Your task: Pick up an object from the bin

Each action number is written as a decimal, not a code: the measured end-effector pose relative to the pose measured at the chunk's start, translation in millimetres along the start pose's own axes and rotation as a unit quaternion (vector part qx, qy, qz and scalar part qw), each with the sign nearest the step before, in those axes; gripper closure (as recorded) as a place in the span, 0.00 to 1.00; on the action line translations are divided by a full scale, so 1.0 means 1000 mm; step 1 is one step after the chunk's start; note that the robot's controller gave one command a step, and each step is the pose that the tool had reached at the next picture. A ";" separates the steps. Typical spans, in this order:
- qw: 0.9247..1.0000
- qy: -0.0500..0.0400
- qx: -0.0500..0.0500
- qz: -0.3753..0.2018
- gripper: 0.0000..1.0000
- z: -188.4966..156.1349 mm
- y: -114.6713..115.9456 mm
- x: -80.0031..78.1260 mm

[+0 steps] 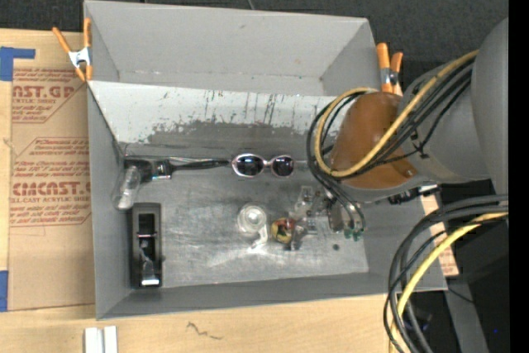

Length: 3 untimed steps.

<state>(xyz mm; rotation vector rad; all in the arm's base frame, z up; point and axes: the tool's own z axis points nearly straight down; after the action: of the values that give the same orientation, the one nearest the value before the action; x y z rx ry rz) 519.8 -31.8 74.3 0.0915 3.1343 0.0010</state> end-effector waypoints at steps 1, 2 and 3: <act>1.000 0.000 0.000 0.000 1.00 0.000 0.000 0.000; 1.000 0.007 0.000 0.000 1.00 -0.040 -0.006 0.009; 1.000 0.002 0.000 -0.029 1.00 -0.124 0.005 0.006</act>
Offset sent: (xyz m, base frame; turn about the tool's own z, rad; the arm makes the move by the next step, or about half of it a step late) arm -0.0201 -0.0206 0.1540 0.0037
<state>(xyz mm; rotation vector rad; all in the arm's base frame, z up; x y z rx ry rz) 513.0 -26.9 198.3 0.0017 3.1401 -0.0003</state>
